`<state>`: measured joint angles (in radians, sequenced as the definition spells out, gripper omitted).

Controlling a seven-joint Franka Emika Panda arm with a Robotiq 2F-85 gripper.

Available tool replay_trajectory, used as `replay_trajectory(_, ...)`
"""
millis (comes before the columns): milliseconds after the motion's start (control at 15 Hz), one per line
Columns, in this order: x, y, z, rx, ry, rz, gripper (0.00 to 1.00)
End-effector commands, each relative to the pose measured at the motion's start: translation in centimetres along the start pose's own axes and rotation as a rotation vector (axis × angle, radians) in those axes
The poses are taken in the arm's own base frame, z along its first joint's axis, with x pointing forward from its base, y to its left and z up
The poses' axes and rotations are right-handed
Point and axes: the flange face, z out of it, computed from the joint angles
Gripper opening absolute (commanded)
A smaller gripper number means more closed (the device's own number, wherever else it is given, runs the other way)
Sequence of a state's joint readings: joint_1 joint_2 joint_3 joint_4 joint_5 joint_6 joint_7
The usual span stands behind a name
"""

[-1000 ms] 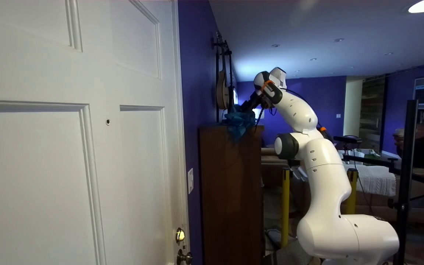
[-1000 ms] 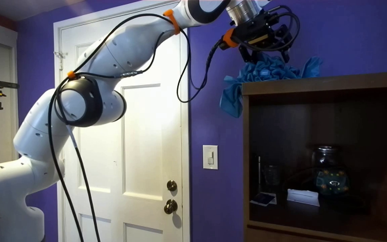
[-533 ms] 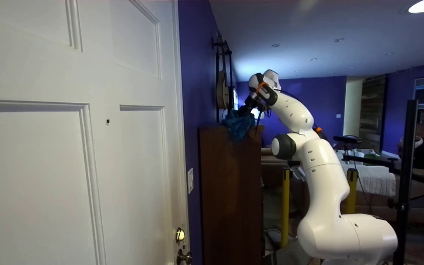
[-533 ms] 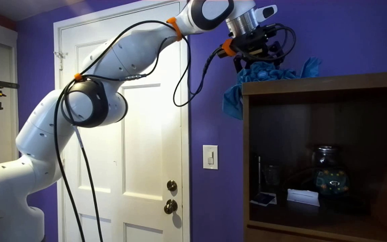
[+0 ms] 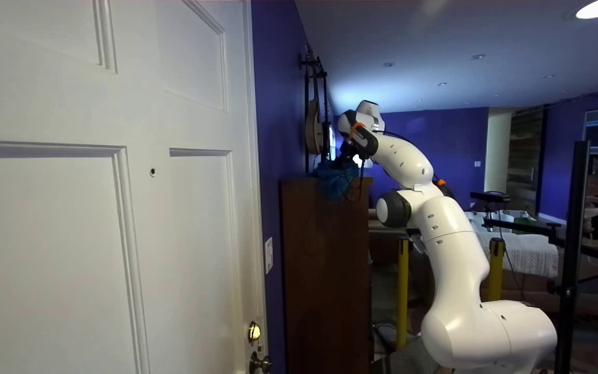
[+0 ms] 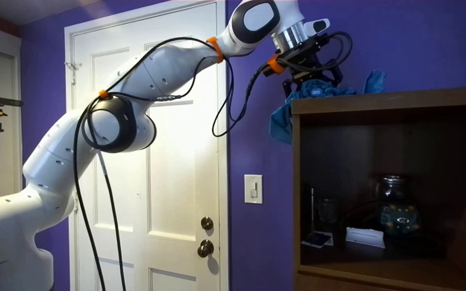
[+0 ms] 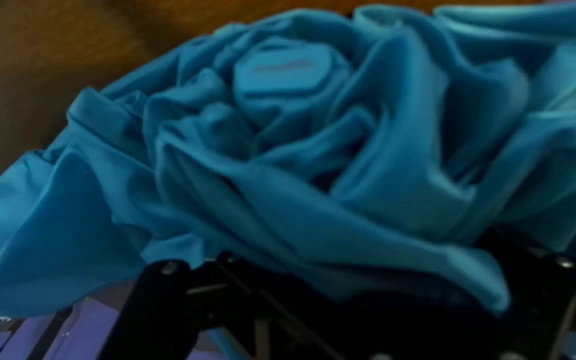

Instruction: Pick up the blue item and hand it on the middle of the door

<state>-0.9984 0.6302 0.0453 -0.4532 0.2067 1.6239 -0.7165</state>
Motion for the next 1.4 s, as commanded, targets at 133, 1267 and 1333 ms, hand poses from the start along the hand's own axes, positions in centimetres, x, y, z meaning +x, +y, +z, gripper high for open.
replay_trajectory(133,-0.2,-0.6,1.1,0.000,-0.068,-0.064,0.46)
replay_trajectory(1267,-2.2,-0.4,-6.7,0.186,0.156,-0.389,0.01)
replay_trajectory(1333,-2.3,-0.6,-7.2,0.205,0.169,-0.411,0.01)
